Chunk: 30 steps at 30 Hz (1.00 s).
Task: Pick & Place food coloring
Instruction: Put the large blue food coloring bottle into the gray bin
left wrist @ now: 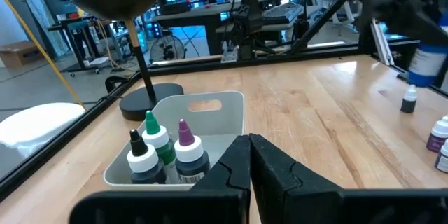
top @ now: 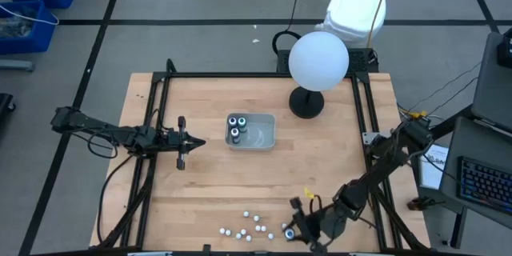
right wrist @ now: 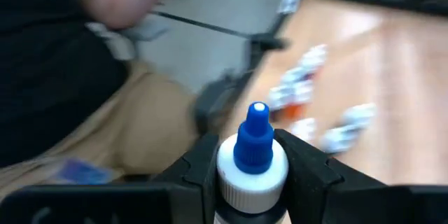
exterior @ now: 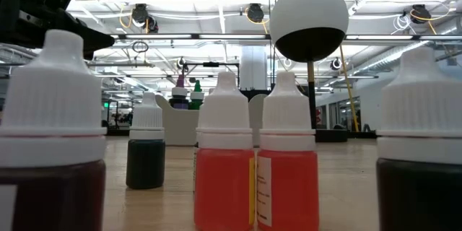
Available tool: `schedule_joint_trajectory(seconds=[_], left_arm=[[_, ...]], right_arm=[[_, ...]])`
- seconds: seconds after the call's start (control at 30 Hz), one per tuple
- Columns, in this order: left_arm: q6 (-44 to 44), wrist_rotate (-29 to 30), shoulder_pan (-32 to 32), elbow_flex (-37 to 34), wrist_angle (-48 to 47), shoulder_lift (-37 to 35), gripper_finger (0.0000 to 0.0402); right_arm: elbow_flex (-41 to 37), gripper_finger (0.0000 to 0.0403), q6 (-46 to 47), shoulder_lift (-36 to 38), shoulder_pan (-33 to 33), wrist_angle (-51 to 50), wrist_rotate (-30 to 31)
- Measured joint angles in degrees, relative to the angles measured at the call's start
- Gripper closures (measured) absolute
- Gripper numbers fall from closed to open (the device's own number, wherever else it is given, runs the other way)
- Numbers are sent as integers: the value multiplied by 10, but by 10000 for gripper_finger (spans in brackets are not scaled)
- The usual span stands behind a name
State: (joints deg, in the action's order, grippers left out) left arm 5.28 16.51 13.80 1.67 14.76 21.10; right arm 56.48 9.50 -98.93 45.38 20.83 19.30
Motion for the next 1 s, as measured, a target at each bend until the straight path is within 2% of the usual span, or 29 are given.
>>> schedule_joint_trajectory(seconds=[0.13,0.47,0.6,0.7,0.93,1.0], left_arm=[[0,0,0,0,0,0,392],[4,0,0,0,0,0,392],[13,1,0,0,0,0,392],[17,1,0,0,0,0,392],[16,1,0,0,0,0,392],[17,1,0,0,0,0,392]], right_arm=[[21,295,-67,46,-32,-28,33],[21,295,-179,136,-146,-18,31],[21,295,-221,129,-209,17,23],[21,295,-254,118,-259,28,-12],[21,295,-243,71,-364,63,-17],[20,295,-235,48,-385,83,-47]])
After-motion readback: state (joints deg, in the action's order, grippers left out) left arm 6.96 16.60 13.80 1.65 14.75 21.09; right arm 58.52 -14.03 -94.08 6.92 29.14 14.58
